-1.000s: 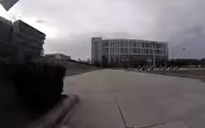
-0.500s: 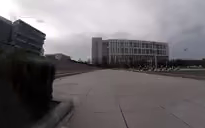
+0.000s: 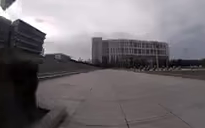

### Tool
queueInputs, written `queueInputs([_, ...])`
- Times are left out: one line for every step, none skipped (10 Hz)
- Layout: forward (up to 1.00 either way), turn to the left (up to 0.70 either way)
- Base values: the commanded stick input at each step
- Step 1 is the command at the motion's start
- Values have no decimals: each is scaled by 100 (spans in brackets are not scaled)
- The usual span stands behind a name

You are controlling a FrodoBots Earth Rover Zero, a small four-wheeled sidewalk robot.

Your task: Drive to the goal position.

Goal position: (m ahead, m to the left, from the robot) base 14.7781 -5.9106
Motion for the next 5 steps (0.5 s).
queueInputs([70, 0])
queueInputs([70, 0])
queueInputs([70, 0])
queueInputs([70, 0])
queueInputs([70, 0])
